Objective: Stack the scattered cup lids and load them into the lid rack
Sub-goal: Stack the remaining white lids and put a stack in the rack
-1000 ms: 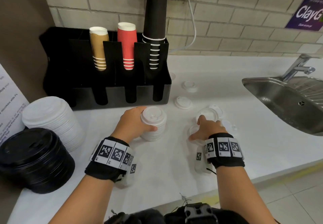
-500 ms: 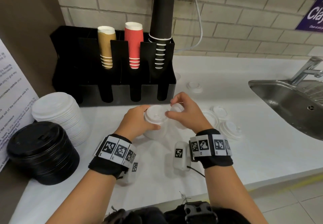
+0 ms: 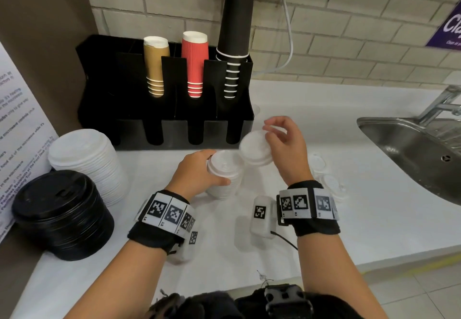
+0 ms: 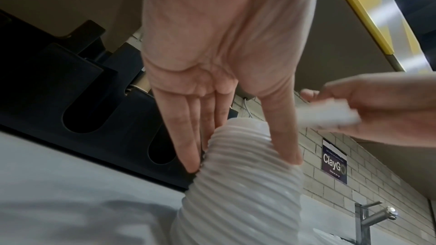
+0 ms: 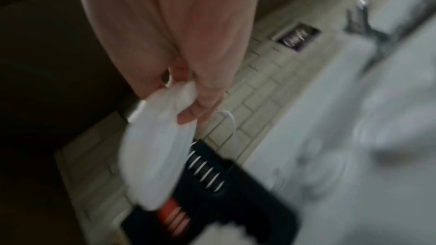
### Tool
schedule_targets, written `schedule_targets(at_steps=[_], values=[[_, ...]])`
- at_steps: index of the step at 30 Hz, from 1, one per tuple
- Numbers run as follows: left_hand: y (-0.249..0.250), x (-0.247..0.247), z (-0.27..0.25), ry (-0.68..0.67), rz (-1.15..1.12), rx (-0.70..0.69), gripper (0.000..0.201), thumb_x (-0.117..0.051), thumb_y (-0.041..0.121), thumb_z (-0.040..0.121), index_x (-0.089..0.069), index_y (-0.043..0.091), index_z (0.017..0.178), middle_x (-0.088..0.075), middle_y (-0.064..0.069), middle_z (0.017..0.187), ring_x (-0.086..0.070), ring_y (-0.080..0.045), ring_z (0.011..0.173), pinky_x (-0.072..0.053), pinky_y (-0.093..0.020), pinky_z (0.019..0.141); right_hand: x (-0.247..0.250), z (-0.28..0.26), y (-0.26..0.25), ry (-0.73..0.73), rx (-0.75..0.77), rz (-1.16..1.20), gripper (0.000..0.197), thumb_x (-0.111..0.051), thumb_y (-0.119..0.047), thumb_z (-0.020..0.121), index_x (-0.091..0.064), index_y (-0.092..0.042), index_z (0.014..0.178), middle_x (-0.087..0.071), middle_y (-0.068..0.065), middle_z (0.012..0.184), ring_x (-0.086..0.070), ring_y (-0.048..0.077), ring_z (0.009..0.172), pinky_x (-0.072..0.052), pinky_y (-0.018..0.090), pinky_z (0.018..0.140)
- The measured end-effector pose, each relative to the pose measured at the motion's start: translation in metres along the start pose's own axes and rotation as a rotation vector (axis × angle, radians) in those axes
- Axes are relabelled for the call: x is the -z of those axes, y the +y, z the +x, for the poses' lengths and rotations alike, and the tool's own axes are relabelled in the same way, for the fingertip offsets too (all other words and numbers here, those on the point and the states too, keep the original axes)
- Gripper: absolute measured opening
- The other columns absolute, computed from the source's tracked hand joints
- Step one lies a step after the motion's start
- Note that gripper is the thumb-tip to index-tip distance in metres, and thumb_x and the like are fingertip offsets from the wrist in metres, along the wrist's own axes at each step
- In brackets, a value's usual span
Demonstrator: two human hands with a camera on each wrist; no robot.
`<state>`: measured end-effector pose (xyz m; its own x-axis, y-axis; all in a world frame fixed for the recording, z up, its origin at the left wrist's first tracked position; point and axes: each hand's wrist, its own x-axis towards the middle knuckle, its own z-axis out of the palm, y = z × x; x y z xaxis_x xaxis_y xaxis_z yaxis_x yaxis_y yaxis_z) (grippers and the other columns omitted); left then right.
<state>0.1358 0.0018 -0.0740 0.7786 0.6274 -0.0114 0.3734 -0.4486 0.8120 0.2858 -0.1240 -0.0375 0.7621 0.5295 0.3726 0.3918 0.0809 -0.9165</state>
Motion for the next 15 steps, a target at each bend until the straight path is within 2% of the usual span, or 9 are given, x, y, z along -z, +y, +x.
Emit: schedule_targets(at_steps=[1,3,6,10,12,15], values=[[0.0,0.0,0.0,0.0,-0.002,0.0,0.069,-0.09,0.024,0.063,-0.061,0.022,0.127,-0.064,0.004,0.119,-0.059,-0.019,0.107,-0.05,-0.04,0.095,-0.005,0.0,0.0,-0.009,-0.051,0.125,0.028,-0.053,0.001,0.089,-0.06,-0.027,0.088,-0.063,-0.005,0.102,-0.063,0.006,0.092,-0.046,0.015,0.076],[0.0,0.001,0.0,-0.001,-0.003,0.0,0.07,-0.09,0.024,0.063,-0.061,0.023,0.126,-0.064,0.005,0.116,-0.06,-0.019,0.104,-0.05,-0.039,0.094,-0.018,-0.002,0.004,-0.05,-0.152,0.251,0.025,-0.052,0.001,0.092,-0.061,-0.022,0.088,-0.063,-0.004,0.095,-0.059,0.01,0.086,-0.044,0.02,0.075],[0.0,0.0,0.0,-0.003,-0.006,-0.006,0.067,-0.089,0.025,0.063,-0.061,0.024,0.124,-0.065,0.006,0.114,-0.06,-0.016,0.103,-0.051,-0.037,0.092,-0.029,-0.011,0.016,-0.211,-0.173,0.04,0.027,-0.046,0.0,0.094,-0.065,-0.019,0.093,-0.064,-0.004,0.096,-0.059,0.007,0.086,-0.044,0.016,0.075],[-0.002,0.0,0.0,0.0,-0.038,-0.01,0.068,-0.089,0.023,0.062,-0.062,0.027,0.124,-0.066,0.008,0.11,-0.061,-0.013,0.101,-0.052,-0.035,0.091,-0.031,-0.017,0.027,-0.372,-0.138,-0.143,0.018,-0.057,-0.014,0.094,-0.068,-0.023,0.106,-0.063,0.001,0.115,-0.056,0.01,0.107,-0.042,0.013,0.086],[-0.003,0.0,0.001,0.004,-0.037,-0.008,0.068,-0.09,0.023,0.062,-0.061,0.028,0.124,-0.066,0.009,0.11,-0.061,-0.014,0.101,-0.052,-0.034,0.09,-0.033,-0.018,0.027,-0.41,-0.109,-0.19,0.021,-0.059,-0.015,0.093,-0.068,-0.025,0.108,-0.06,-0.002,0.116,-0.053,0.008,0.11,-0.04,0.01,0.087],[-0.004,-0.001,0.002,0.01,-0.016,0.006,0.07,-0.09,0.025,0.061,-0.058,0.023,0.124,-0.064,0.007,0.11,-0.061,-0.014,0.099,-0.053,-0.033,0.087,-0.037,-0.018,0.025,-0.416,-0.067,-0.248,0.023,-0.056,-0.01,0.093,-0.069,-0.022,0.109,-0.057,-0.005,0.114,-0.051,0.008,0.109,-0.04,0.016,0.092]])
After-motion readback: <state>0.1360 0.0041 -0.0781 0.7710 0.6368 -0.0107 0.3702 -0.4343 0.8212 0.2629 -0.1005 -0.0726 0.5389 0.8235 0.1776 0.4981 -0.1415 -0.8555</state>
